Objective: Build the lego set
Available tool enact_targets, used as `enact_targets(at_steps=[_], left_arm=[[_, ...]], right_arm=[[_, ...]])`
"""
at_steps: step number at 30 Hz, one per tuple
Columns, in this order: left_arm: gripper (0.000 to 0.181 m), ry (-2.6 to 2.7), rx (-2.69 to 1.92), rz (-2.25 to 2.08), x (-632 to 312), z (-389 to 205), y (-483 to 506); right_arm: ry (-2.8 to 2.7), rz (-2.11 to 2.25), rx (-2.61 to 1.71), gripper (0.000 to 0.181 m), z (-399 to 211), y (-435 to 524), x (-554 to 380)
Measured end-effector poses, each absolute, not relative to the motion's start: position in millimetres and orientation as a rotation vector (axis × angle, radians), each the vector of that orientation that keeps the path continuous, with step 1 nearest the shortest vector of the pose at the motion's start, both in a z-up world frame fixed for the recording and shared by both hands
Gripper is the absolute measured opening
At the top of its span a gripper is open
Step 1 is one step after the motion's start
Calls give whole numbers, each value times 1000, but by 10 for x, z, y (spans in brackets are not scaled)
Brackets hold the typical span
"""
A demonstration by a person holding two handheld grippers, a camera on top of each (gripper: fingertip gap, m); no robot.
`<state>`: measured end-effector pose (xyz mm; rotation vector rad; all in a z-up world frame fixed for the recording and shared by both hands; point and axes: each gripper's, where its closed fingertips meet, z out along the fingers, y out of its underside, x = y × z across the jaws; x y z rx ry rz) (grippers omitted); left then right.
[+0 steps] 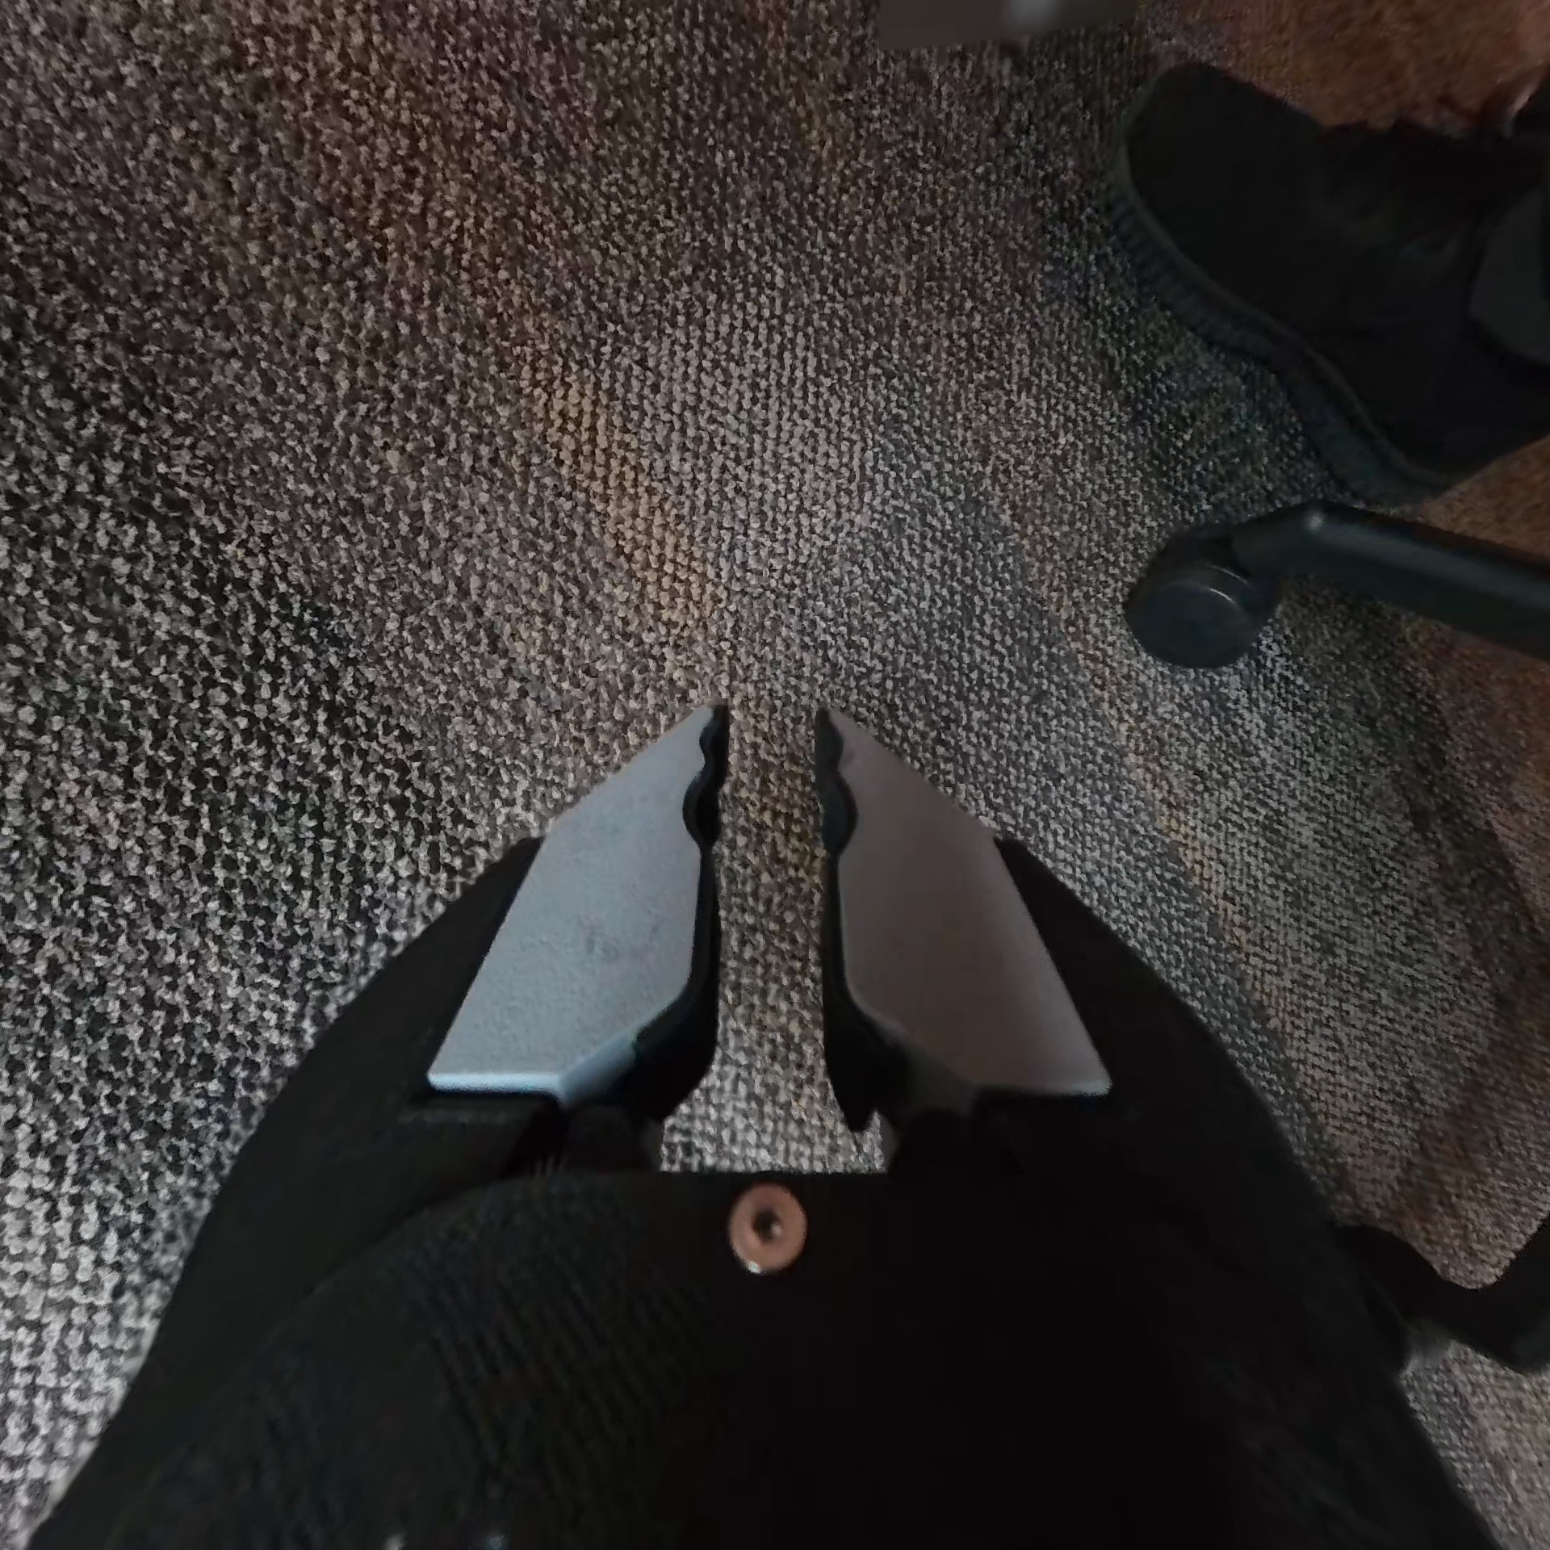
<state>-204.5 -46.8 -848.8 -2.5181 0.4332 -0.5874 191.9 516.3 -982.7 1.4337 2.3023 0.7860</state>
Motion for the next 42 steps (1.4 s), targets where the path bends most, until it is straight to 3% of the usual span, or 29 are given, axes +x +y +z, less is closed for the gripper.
enact_targets(at_steps=[11,13,17,23,29,35,42], left_arm=[[18,438,-2528,-624,-1983,-8543,-454],[18,447,-2527,-627,-1963,-8542,-455],[17,444,-2538,-632,-1971,-8537,-500],[17,432,-2559,-600,-2066,-8446,-643],[17,410,-2516,-508,-2243,-8162,-711],[14,432,-2464,-357,-2581,-7655,-840],[12,468,-2420,-212,-2835,-6205,-1102]], right_arm=[[2245,876,1381,21,-9895,5289,2032],[2226,856,1356,7,-9899,5244,2061],[2312,858,1286,5,-9888,5242,2029],[2517,758,1421,5,-9697,5166,1562],[2873,324,1530,5,-9298,4170,476],[3055,-357,1580,5,-8077,2434,-770],[3136,-1015,1351,5,-5562,289,-1334]])
